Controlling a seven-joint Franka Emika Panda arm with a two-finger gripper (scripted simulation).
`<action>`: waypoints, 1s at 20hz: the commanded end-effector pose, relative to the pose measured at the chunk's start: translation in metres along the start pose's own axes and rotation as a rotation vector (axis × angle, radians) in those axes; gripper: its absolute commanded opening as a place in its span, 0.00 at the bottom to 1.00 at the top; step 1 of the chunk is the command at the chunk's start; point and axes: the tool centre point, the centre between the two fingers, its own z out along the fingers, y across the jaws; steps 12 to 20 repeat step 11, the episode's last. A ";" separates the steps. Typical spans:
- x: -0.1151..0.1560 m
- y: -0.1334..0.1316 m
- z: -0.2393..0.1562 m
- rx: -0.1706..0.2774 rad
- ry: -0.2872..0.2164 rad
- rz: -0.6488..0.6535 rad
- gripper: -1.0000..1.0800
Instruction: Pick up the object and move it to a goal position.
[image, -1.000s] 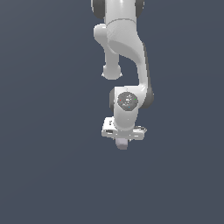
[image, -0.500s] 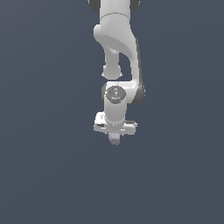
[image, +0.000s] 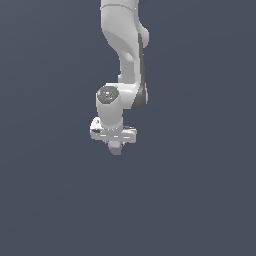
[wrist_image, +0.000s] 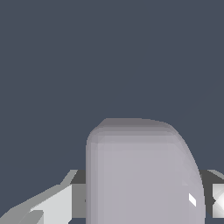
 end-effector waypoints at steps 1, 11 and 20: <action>-0.009 0.017 -0.003 0.000 0.000 -0.001 0.00; -0.022 0.049 -0.007 0.000 0.000 -0.001 0.00; -0.022 0.049 -0.007 0.000 0.000 -0.001 0.00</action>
